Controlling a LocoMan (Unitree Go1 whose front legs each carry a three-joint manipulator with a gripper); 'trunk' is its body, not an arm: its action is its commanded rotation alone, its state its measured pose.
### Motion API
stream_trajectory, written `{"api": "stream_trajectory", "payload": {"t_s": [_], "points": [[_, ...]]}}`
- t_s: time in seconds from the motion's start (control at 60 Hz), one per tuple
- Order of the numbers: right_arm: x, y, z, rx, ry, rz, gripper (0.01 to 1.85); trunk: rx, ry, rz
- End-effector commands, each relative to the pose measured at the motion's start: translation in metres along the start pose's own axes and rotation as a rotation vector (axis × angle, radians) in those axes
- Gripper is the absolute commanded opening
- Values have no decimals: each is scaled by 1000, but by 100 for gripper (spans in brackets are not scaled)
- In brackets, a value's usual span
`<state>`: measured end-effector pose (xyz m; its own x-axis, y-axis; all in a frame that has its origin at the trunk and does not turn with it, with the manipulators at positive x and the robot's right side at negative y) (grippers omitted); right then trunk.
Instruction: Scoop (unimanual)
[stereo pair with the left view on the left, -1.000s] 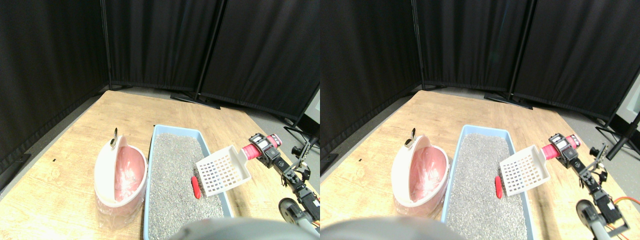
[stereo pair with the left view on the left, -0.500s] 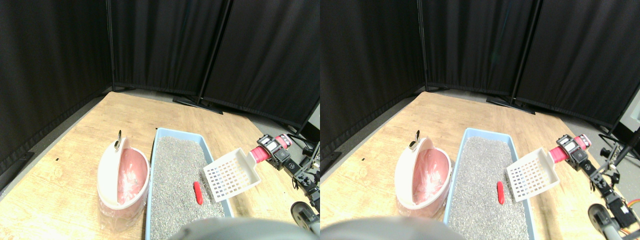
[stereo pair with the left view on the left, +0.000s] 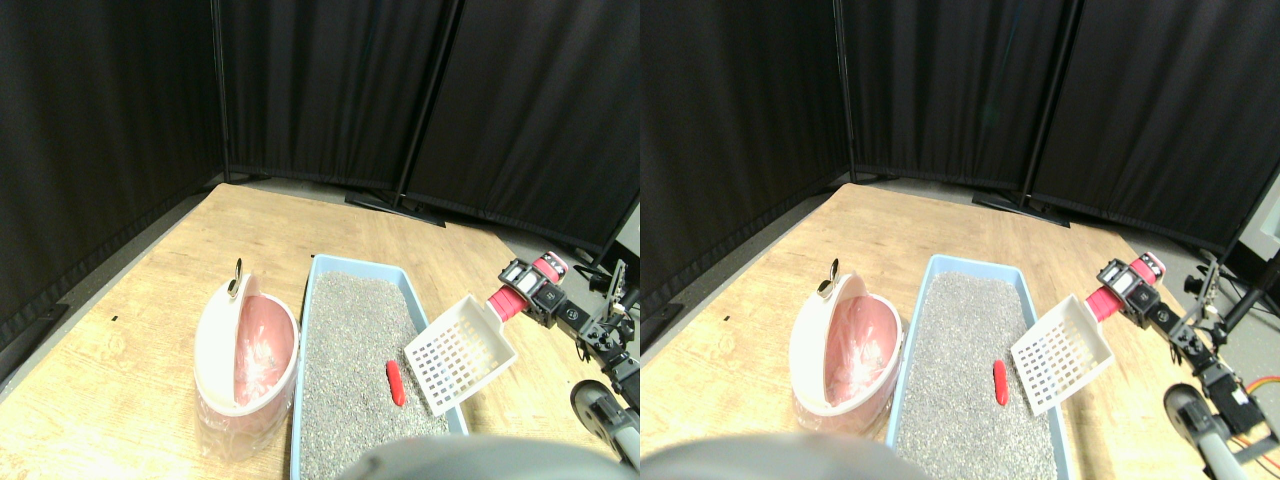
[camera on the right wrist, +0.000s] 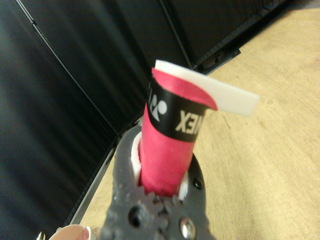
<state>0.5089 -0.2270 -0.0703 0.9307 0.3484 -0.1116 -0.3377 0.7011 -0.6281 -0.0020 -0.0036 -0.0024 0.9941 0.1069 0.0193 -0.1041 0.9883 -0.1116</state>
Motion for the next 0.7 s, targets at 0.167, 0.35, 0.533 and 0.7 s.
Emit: {"api": "stream_trajectory", "payload": {"t_s": [0.167,0.35,0.533,0.7], "points": [[6,8,18,-114,41,-30,5,-23,20,6],[15,14,18,-154,56,-54,5,-26,23,5],[25,18,19,-181,83,-74,5,-29,24,7],[41,10,16,-186,76,-104,5,-32,28,11]]}}
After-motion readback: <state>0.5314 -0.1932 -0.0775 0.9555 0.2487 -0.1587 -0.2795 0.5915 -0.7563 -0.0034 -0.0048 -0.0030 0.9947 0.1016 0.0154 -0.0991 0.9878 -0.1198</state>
